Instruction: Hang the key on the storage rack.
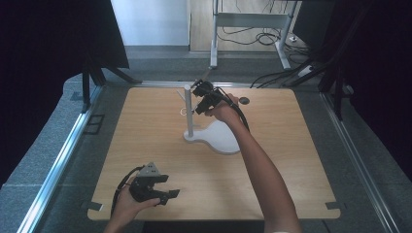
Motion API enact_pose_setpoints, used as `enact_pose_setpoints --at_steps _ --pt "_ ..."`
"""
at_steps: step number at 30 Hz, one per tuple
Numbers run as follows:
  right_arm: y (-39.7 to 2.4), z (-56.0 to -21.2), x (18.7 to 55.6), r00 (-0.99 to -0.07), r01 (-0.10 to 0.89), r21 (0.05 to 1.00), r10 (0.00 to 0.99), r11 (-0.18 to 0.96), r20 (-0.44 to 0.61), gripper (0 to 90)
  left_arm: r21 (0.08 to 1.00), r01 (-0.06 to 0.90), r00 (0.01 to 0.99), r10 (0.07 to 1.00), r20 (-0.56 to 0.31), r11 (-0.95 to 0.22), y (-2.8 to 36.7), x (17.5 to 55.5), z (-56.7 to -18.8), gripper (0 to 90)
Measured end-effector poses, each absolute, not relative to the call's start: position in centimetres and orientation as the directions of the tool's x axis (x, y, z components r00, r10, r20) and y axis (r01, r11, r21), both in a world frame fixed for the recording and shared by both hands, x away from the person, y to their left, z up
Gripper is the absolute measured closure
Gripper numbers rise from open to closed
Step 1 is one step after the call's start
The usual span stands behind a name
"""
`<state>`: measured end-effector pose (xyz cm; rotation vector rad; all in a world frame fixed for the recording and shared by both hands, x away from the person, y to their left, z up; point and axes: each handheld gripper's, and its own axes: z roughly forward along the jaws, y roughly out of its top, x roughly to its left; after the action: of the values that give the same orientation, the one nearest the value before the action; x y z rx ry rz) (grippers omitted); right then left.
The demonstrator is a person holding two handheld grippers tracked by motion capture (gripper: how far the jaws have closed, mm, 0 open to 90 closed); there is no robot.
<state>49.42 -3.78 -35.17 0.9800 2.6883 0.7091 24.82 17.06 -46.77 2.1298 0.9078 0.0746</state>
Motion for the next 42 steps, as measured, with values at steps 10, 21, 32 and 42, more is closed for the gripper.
enact_pose_setpoints --at_steps 10,21,32,42 --pt "-5.2 -34.5 47.8 -0.767 0.535 0.551 0.642 0.64 -0.001 64.1 0.691 0.583 0.741 0.629 -0.236 -0.427 16.9 24.8 -46.9 27.6" --pt "-9.1 -35.3 44.2 -0.774 0.505 0.622 0.633 0.599 0.019 55.8 0.685 0.584 0.741 0.63 -0.231 -0.436 16.7 24.9 -47.0 27.6" --pt "-13.5 -37.4 40.4 -0.784 0.492 0.652 0.62 0.577 0.043 54.7 0.678 0.593 0.735 0.636 -0.235 -0.434 16.5 24.9 -47.3 27.6" --pt "-17.6 -42.0 36.4 -0.769 0.519 0.644 0.635 0.562 0.066 52.9 0.672 0.593 0.736 0.638 -0.227 -0.444 16.4 25.0 -47.4 27.5"
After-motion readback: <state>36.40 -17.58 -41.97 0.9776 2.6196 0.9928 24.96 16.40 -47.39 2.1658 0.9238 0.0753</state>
